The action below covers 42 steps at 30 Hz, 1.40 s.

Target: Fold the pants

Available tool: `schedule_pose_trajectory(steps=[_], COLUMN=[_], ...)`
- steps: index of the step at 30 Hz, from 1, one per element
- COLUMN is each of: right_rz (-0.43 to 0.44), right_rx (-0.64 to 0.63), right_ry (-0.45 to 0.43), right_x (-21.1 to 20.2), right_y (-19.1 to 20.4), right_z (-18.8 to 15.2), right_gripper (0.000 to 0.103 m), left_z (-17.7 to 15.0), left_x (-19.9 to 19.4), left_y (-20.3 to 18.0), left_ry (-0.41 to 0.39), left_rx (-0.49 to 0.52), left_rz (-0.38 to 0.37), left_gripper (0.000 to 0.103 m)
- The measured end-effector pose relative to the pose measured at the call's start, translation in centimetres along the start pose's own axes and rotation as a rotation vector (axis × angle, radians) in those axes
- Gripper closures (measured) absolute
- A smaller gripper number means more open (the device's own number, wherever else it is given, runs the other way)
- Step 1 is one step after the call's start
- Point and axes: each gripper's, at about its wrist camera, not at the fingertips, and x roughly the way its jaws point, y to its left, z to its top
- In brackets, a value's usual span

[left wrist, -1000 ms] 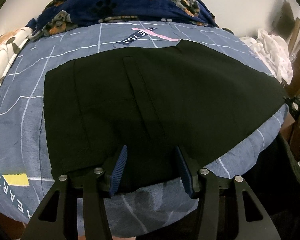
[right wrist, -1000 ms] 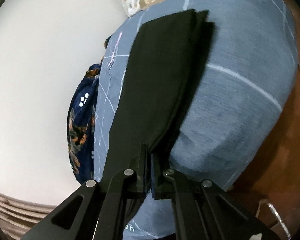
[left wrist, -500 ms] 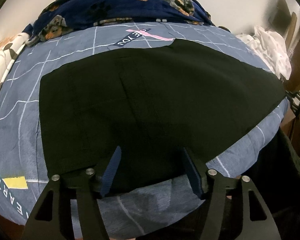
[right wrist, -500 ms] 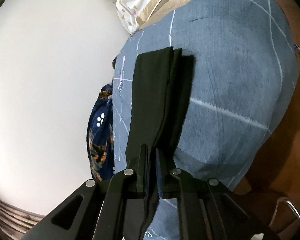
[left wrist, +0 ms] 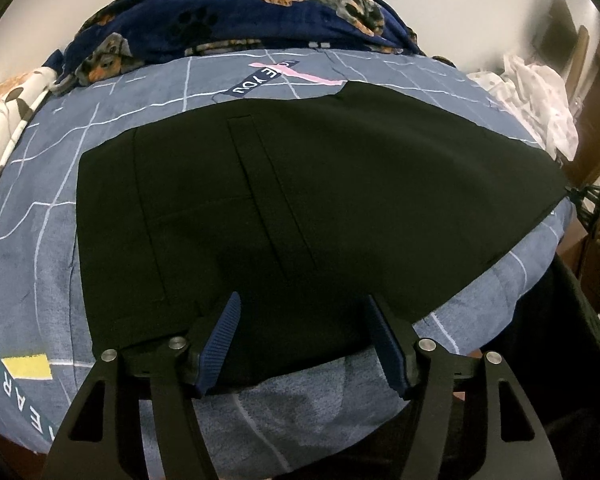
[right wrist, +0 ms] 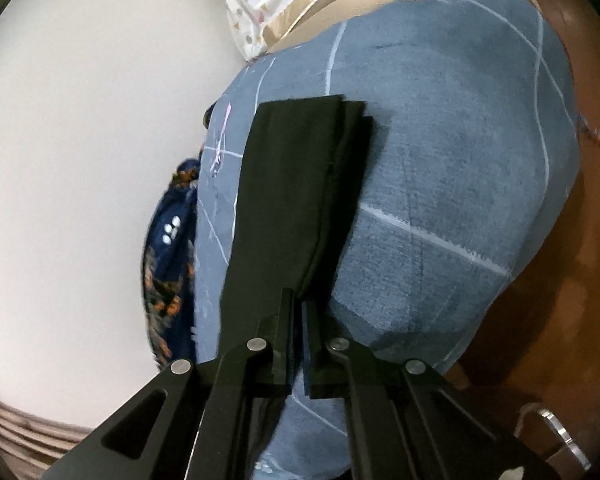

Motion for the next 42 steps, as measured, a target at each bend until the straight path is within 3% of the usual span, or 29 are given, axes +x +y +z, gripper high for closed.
schedule_pose_trajectory(steps=[9, 12, 18, 22, 24, 27, 33, 40, 42], right_rz=[0.049, 0.064, 0.1, 0.089, 0.021, -0.001, 0.0, -0.006, -0.017], right_rx=[-0.018, -0.032, -0.049, -0.052, -0.095, -0.096, -0.123, -0.109, -0.136], right_ry=[0.001, 0.099, 0.43, 0.543, 0.549, 0.564, 0.546, 0.546, 0.537], right_x=[-0.5, 1.0, 6.9, 10.2, 10.9, 11.5, 12.3, 13.3, 13.4], right_y=[2.1, 3.3, 6.1, 7.0, 7.2, 7.0, 7.5, 7.3, 7.5], right_z=[-1.1, -3.6, -13.2, -17.9, -18.9, -19.6, -19.9, -20.9, -21.2], right_gripper=[0.075, 0.075, 0.075, 0.075, 0.075, 0.075, 0.075, 0.076, 0.084], left_z=[0.0, 0.1, 0.1, 0.2, 0.2, 0.2, 0.1, 0.0, -0.1], left_x=[0.0, 0.0, 0.1, 0.0, 0.0, 0.0, 0.3, 0.3, 0.3], left_y=[-0.1, -0.1, 0.0, -0.1, -0.1, -0.1, -0.6, -0.6, -0.6], left_ry=[-0.001, -0.001, -0.001, -0.001, 0.0, -0.003, -0.011, -0.016, -0.017], left_rx=[0.004, 0.005, 0.005, 0.004, 0.006, 0.001, 0.018, 0.022, 0.025], left_rz=[0.002, 0.003, 0.002, -0.002, -0.001, -0.005, -0.012, -0.018, -0.017], left_gripper=[0.036, 0.036, 0.036, 0.034, 0.033, 0.033, 0.023, 0.022, 0.022])
